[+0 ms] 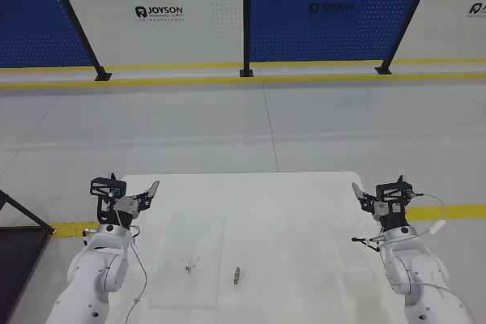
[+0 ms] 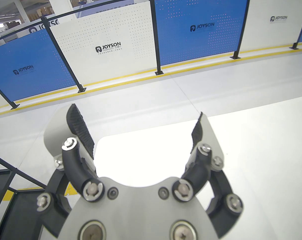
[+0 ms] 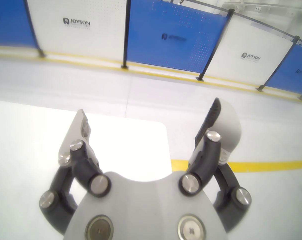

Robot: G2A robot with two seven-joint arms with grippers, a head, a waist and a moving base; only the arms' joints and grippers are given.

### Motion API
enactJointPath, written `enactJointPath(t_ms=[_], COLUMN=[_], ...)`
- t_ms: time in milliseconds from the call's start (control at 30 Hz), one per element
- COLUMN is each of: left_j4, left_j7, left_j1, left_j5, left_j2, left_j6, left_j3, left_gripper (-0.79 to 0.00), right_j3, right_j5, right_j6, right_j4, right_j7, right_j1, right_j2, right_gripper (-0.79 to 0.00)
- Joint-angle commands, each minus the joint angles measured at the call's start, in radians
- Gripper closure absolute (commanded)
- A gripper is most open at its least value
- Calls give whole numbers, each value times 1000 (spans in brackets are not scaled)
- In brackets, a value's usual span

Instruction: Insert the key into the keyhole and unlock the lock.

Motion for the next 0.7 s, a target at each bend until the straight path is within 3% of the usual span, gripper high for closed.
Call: enactJointPath(t_ms=[0, 367, 533, 667], left_j4=[0, -6, -74, -182], left_j7=[0, 6, 2, -8], left_j1=[0, 2, 79, 241], left_j5=[0, 7, -16, -29], left_j2=[0, 0, 6, 20], left_j6=[0, -20, -163, -360], left_j3=[0, 9, -6, -76], left_gripper=[-785, -785, -785, -785], right_j3=[0, 0, 0, 0], right_j5=[0, 0, 0, 0], right_j6=[0, 0, 0, 0], right_j4=[0, 0, 0, 0], right_j7=[0, 0, 0, 0], right_j1=[0, 0, 0, 0], right_j2=[0, 0, 0, 0], right_gripper=[-785, -785, -785, -785])
